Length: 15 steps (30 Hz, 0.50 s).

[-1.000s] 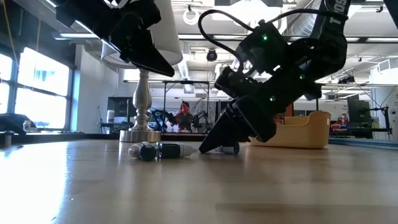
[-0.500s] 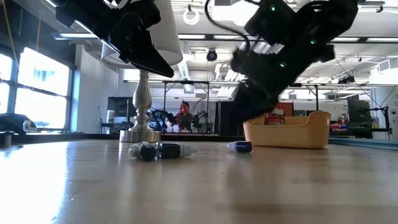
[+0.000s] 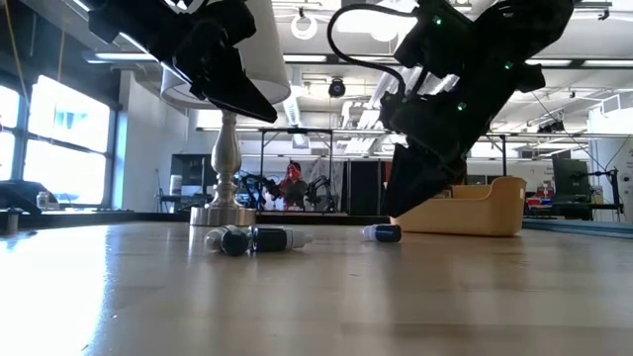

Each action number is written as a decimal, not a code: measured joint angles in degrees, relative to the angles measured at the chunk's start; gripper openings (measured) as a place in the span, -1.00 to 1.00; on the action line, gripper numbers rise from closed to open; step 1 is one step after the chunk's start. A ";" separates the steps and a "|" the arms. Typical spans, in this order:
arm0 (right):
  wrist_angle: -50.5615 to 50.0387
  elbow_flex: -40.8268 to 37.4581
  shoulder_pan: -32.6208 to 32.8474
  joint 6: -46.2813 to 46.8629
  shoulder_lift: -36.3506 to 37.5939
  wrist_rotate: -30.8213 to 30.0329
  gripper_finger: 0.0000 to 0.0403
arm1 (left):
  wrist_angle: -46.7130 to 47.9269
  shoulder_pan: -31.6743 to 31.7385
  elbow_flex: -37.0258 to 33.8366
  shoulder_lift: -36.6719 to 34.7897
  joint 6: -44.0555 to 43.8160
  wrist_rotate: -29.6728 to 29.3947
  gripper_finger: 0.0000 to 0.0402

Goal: Pick & Place food coloring
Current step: Put the dark small blue food coloring bottle into the yellow bin

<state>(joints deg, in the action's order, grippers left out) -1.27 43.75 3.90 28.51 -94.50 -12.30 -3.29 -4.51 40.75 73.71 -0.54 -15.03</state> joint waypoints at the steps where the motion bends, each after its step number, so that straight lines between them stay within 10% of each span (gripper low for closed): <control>1: 0.22 0.00 0.00 0.00 0.00 0.00 -0.38 | 0.00 0.00 0.00 0.00 0.00 0.00 -0.18; 15: 2.92 0.00 2.07 1.68 -2.33 1.25 -0.38 | -0.02 0.00 0.00 0.00 -0.01 0.00 -0.18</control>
<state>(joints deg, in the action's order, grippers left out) 1.65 43.75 5.97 30.20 -96.82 -11.05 -3.31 -4.51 40.75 73.71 -0.55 -15.03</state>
